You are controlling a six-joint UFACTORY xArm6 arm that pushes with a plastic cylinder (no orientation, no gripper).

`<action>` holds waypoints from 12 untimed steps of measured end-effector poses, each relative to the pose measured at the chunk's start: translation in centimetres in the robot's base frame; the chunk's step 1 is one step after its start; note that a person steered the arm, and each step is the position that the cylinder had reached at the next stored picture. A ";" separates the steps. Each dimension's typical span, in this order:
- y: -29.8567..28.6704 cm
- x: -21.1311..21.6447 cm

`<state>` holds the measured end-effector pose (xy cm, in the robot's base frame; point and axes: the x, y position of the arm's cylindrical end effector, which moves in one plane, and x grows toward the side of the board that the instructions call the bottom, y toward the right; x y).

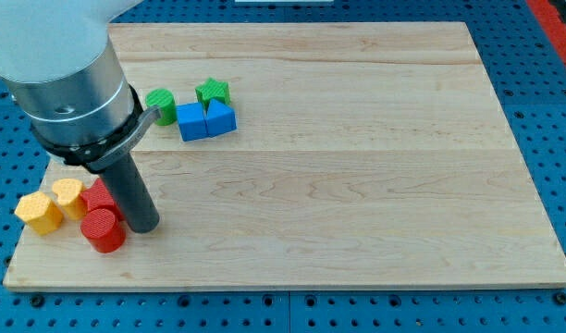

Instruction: Move your arm right to the red circle

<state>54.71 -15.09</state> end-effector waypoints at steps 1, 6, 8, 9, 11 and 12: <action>4.3 0.8; 3.4 7.1; -0.6 7.1; -3.0 6.1; -1.6 5.7; -0.8 5.7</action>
<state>60.43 -15.88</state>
